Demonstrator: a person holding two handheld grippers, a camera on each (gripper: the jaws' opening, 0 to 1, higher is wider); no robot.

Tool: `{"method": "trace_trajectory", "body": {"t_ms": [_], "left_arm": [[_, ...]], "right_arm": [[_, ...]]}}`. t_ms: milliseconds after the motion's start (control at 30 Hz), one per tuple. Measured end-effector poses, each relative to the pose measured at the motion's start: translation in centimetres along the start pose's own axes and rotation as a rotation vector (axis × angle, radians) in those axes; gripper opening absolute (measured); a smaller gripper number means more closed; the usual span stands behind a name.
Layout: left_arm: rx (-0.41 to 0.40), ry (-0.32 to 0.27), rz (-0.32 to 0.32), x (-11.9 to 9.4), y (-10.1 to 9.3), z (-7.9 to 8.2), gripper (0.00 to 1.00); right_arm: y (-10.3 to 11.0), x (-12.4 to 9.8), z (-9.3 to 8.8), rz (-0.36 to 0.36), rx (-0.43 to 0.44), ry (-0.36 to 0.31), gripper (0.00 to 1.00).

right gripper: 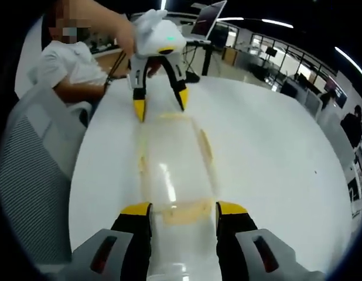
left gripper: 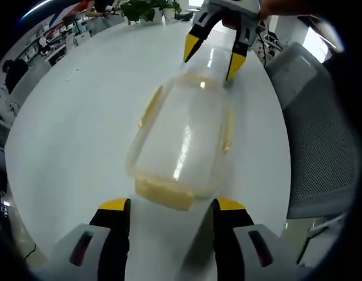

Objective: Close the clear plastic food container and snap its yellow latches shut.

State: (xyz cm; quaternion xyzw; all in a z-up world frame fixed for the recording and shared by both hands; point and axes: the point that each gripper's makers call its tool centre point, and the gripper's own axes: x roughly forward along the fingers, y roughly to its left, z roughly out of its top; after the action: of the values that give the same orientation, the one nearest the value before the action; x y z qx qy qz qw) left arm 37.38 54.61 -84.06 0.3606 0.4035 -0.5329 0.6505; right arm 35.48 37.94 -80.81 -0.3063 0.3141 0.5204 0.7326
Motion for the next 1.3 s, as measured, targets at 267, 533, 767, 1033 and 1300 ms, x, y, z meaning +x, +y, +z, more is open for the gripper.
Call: {"method": "trace_trajectory", "body": {"t_ms": [267,533,767,1033,1300], "left_arm": [[0.035,0.001,-0.008,0.0,0.4,0.2,0.56],[0.077,0.007,-0.033,0.3,0.6,0.6,0.55],[0.097,0.015,-0.06,0.5,0.6,0.8,0.53],[0.131,0.029,-0.088,0.7,0.4,0.9,0.53],[0.165,0.048,-0.099,0.5,0.3,1.1,0.52]], "right_arm": [[0.3,0.6,-0.2,0.03,-0.024,0.025,0.42],[-0.1,0.9,-0.8,0.046,-0.034,0.051,0.4],[-0.3,1.0,-1.1,0.059,-0.043,0.068,0.4],[0.2,1.5,-1.6,0.079,-0.085,0.112,0.4],[-0.1,1.6,-1.6,0.08,-0.098,0.153,0.4]]}}
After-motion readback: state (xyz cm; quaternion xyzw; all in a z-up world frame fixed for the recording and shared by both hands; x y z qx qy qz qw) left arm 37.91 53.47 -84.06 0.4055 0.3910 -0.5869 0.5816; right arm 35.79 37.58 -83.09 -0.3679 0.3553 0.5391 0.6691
